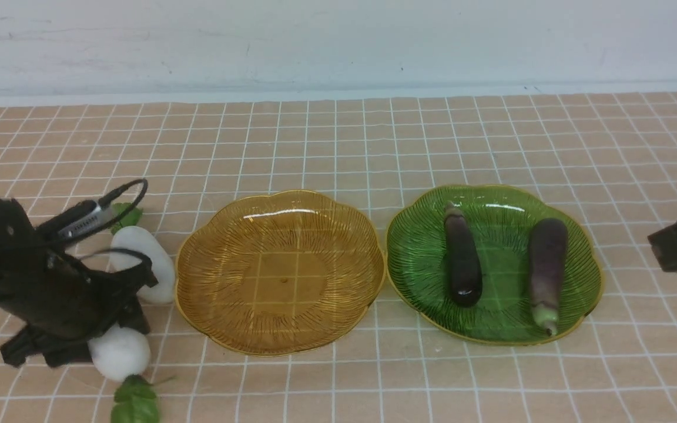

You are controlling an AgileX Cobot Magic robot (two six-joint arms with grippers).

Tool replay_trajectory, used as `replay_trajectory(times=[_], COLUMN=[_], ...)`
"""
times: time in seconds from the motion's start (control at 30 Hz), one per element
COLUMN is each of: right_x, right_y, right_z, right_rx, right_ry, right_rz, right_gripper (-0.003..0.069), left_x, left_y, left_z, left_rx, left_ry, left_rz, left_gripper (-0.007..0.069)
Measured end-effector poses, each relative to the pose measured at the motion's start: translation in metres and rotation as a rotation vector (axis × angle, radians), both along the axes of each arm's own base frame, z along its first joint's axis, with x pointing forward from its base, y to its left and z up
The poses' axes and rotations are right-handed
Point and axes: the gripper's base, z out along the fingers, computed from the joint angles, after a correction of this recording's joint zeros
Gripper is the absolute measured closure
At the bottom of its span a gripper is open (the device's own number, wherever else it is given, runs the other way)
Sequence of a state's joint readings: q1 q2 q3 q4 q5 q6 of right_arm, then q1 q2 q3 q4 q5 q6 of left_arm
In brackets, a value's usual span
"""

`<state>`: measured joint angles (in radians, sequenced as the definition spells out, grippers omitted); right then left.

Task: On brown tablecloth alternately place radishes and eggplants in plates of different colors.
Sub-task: 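Pick up the white radish and place it in the left plate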

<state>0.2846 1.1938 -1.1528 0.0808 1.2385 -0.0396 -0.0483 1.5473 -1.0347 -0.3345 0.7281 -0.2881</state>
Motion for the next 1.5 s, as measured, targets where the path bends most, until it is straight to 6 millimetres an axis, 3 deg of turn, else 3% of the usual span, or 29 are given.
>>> replay_trajectory(times=[0.17,0.3,0.4,0.6,0.73,0.87,0.97,1.07,1.1,1.13,1.17,1.2,1.33,1.5], right_x=[0.000,-0.001,-0.001,-0.001,-0.001,0.000,0.000,0.001,0.001,0.002,0.002,0.002,0.004,0.005], right_y=[0.002,0.004,0.005,0.005,0.005,0.004,0.004,0.004,0.004,0.005,0.005,0.005,0.005,0.005], right_z=[0.000,0.001,0.001,0.001,0.001,0.001,0.001,0.001,0.001,0.002,0.002,0.002,0.003,0.003], right_rx=[0.025,0.051,0.058,0.062,0.059,0.051,0.052,0.054,0.055,0.057,0.058,0.059,0.063,0.069], right_ry=[0.001,0.009,0.011,0.012,0.010,0.005,-0.001,-0.008,-0.011,-0.017,-0.023,-0.026,-0.040,-0.058], right_rz=[0.001,0.002,0.002,0.002,0.002,0.001,0.001,0.000,0.000,-0.001,-0.001,-0.001,-0.003,-0.004], right_gripper=[0.0674,0.0674,0.0674,0.0674,0.0674,0.0674,0.0674,0.0674,0.0674,0.0674,0.0674,0.0674,0.0674,0.0674], left_x=[0.013,0.031,0.041,0.059,0.071,0.081,0.084,0.083,0.078,0.076,0.075,0.076,0.081,0.094], left_y=[-0.031,-0.063,-0.075,-0.081,-0.076,-0.060,-0.045,-0.022,0.005,0.021,0.033,0.039,0.043,0.038], left_z=[0.009,-0.011,-0.025,-0.036,-0.017,0.006,0.018,0.030,0.031,0.029,0.026,0.022,0.007,-0.015], left_rx=[-0.038,-0.028,-0.017,-0.019,0.008,0.074,0.104,0.151,0.198,0.225,0.241,0.246,0.236,0.169], left_ry=[-0.053,-0.060,-0.053,-0.045,-0.075,-0.082,-0.048,0.029,0.129,0.179,0.211,0.231,0.272,0.275], left_rz=[-0.101,-0.189,-0.223,-0.227,-0.267,-0.300,-0.280,-0.241,-0.193,-0.161,-0.133,-0.117,-0.102,-0.063], left_gripper=[0.0243,0.0221,0.0187,0.0078,-0.0035,-0.0050,-0.0011,0.0121,0.0296,0.0415,0.0519,0.0564,0.0595,0.0491])
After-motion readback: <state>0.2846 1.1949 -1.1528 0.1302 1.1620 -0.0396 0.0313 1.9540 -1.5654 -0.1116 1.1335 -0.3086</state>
